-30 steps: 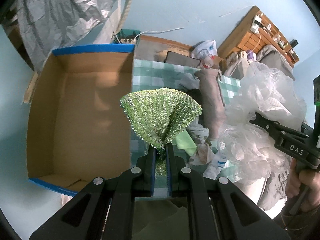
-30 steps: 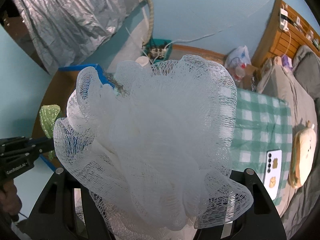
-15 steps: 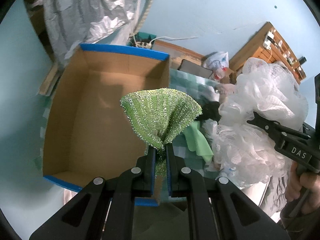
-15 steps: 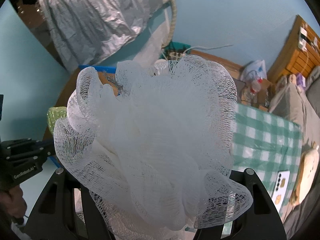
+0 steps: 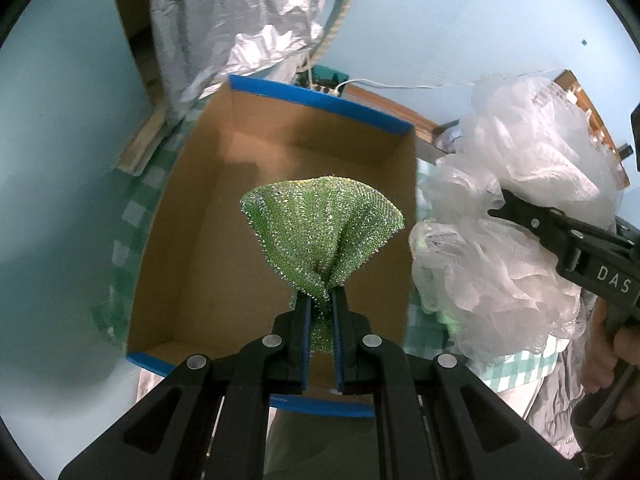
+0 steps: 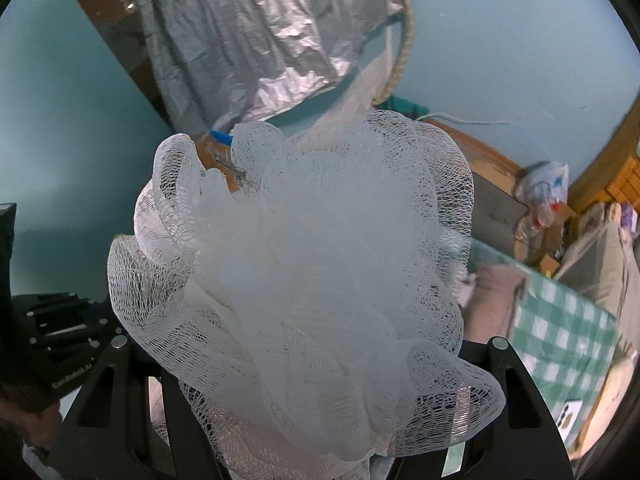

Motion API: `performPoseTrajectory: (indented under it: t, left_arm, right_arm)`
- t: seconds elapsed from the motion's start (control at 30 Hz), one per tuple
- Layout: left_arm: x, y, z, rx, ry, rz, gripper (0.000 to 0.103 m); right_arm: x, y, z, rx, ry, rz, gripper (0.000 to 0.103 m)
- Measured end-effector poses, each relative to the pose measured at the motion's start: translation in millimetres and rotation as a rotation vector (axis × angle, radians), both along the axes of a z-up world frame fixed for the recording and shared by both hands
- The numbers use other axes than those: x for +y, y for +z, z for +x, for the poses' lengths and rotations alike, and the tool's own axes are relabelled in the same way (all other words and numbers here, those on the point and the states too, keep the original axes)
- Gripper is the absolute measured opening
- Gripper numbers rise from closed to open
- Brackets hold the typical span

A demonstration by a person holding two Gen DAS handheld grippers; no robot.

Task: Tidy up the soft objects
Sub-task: 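Carry the scrubber and bath puff over the box and release both inside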

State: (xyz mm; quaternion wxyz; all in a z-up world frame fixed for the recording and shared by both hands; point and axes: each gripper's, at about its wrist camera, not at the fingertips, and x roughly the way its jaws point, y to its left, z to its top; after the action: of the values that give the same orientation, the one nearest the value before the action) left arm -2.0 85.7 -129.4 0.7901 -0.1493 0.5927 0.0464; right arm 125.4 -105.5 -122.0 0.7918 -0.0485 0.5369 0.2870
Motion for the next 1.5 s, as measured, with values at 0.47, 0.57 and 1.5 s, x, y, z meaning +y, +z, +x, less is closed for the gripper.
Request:
performPoseTrajectory:
  t: [0.47, 0.57, 1.5]
  left_arm:
    - [30.5, -24.5, 9.8, 0.048, 0.050, 0.007, 0.009]
    - [38.2, -28.0, 11.0, 0.056, 0.071, 0.012, 0.009]
    - [43.9, -18.8, 18.2, 0.056, 0.155, 0.048, 0.057]
  right_arm:
    - [75.0, -16.2, 19.1, 0.016, 0.118, -0.069, 0.063]
    - [86.4, -21.4, 22.7, 0.027, 0.131, -0.076, 0.063]
    - [92.5, -11.8, 36.7, 0.024, 0.094, -0.094, 0.085]
